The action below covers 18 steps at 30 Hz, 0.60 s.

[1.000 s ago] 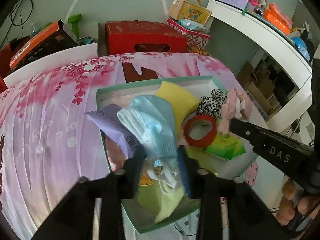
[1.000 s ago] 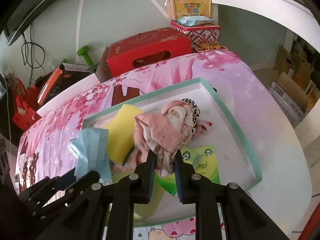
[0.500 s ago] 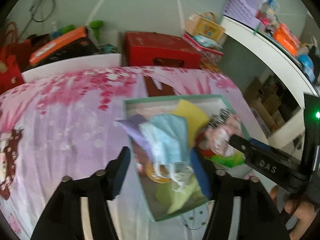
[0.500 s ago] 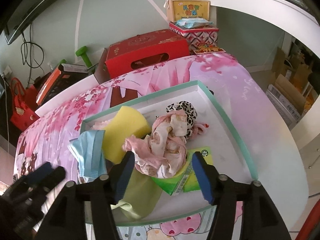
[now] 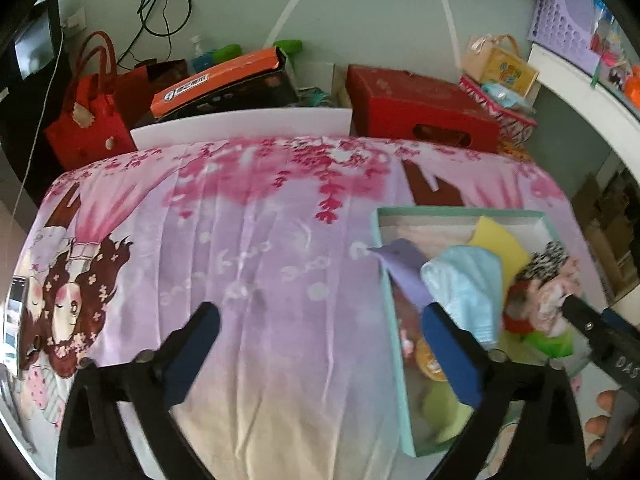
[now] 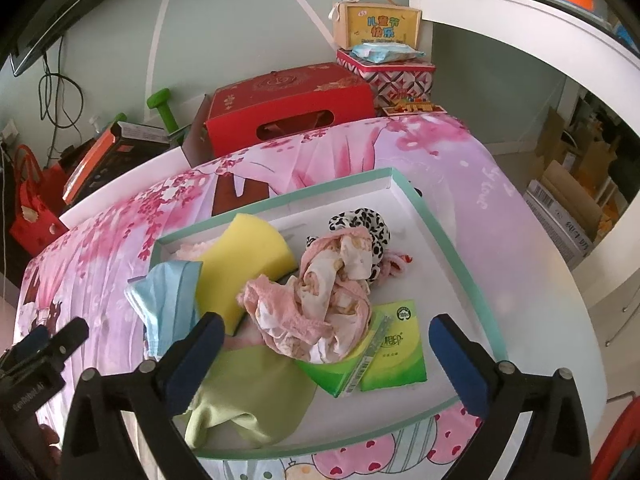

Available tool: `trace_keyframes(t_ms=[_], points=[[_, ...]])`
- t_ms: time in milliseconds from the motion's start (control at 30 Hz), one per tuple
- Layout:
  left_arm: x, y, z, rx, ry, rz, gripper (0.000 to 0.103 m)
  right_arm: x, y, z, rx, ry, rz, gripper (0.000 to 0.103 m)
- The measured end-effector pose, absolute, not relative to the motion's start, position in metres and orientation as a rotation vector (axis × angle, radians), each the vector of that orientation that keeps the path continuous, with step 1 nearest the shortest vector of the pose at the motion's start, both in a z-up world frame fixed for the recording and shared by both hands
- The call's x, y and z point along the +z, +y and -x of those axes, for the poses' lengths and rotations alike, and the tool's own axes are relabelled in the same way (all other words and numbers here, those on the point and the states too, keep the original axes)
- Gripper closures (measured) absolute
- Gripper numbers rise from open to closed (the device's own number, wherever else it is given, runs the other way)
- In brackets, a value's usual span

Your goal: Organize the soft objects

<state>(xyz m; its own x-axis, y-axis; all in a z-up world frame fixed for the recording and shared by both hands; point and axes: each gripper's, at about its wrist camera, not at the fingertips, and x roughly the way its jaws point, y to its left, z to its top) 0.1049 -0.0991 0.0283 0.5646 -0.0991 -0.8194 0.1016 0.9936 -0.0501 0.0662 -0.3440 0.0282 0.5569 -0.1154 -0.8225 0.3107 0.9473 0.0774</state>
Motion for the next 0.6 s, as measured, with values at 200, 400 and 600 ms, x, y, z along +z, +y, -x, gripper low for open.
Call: trace_keyframes(t_ms=[200, 400, 600], points=[[0.028, -0.096, -0.097, -0.102, 0.958, -0.002, 0.000, 0.030, -0.336, -0.064, -0.239, 0.948, -0.206, 0.000], [0.030, -0.086, -0.080, -0.073, 0.955, -0.009, 0.000, 0.037, -0.313, -0.056, -0.195, 0.932, -0.171, 0.000], [0.030, -0.066, -0.060, -0.005, 0.954, -0.009, 0.000, 0.037, -0.285, -0.041, -0.143, 0.932, -0.102, 0.000]])
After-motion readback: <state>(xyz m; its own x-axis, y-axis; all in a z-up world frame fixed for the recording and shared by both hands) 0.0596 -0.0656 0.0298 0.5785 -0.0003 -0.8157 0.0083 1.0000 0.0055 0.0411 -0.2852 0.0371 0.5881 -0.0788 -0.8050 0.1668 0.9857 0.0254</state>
